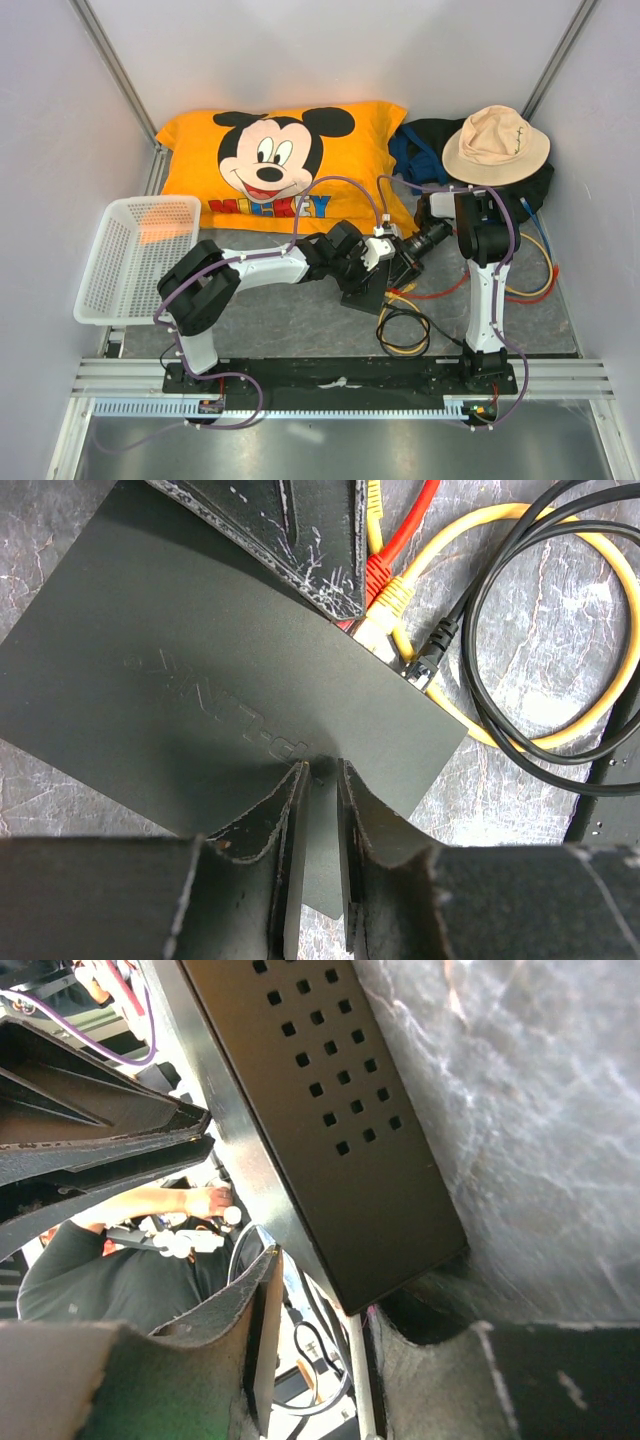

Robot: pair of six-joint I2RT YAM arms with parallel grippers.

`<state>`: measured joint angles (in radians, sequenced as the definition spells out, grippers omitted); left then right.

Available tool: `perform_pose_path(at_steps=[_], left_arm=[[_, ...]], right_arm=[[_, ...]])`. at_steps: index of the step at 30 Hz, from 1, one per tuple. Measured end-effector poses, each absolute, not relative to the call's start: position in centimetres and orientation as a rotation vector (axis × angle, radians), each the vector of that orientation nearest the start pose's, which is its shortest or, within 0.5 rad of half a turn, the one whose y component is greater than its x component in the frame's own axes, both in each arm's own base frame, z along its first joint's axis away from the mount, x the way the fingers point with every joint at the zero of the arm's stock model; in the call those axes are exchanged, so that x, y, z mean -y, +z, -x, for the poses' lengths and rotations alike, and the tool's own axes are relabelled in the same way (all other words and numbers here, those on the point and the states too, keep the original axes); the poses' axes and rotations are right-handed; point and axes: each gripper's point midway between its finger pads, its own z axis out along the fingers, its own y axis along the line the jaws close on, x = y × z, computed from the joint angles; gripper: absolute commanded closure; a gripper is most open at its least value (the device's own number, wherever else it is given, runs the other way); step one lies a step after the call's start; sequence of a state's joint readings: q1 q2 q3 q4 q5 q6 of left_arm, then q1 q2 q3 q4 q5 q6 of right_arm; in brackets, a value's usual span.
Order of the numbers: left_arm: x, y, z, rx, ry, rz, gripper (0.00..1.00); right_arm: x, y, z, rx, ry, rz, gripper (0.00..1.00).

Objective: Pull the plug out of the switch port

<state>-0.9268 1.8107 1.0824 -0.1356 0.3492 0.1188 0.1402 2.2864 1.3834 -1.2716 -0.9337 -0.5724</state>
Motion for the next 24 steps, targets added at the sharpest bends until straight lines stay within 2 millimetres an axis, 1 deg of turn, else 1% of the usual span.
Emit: perform_pose_path(at_steps=[4, 10, 13, 15, 16, 17, 19, 20, 22, 23, 24], left_arm=[[37.78, 4.19, -21.44, -2.097, -0.774, -1.398, 0.76], [37.79, 4.19, -21.44, -2.096, -0.774, -1.398, 0.76], [37.79, 4.19, -21.44, -2.096, -0.774, -1.398, 0.76], [37.79, 4.19, -21.44, -2.096, -0.774, -1.398, 0.76], [37.79, 4.19, -21.44, -2.096, -0.774, -1.398, 0.76], [37.79, 4.19, -21.44, -2.096, -0.774, -1.398, 0.76], [37.82, 4.16, -21.47, -2.095, -0.774, -1.397, 0.77], [37.87, 4.15, -21.5, -2.093, -0.774, -1.396, 0.82], [37.87, 4.07, -21.52, -2.091, -0.774, -1.396, 0.89], [37.8, 3.95, -21.56, -2.089, -0.768, -1.396, 0.98], [37.76, 3.92, -21.63, -2.084, -0.769, -1.392, 0.98]], right_arm=[[-16.26, 1.55, -22.86, -2.979, 1.691, 0.616, 0.63], [-16.21, 1.28, -22.8, -2.968, 1.68, 0.646, 0.73], [-16.18, 1.18, -22.81, -2.962, 1.677, 0.657, 0.8], [-16.18, 1.14, -22.82, -2.959, 1.676, 0.659, 0.87], [-16.19, 1.15, -22.81, -2.959, 1.677, 0.658, 0.92], [-16.2, 1.15, -22.82, -2.958, 1.678, 0.658, 1.0], [-16.21, 1.17, -22.8, -2.958, 1.68, 0.657, 1.0], [-16.24, 1.2, -22.79, -2.957, 1.684, 0.654, 1.0], [-16.22, 1.23, -22.76, -2.956, 1.689, 0.657, 1.0], [-16.2, 1.26, -22.8, -2.955, 1.695, 0.666, 1.0], [-16.14, 1.26, -22.79, -2.958, 1.702, 0.679, 1.0]])
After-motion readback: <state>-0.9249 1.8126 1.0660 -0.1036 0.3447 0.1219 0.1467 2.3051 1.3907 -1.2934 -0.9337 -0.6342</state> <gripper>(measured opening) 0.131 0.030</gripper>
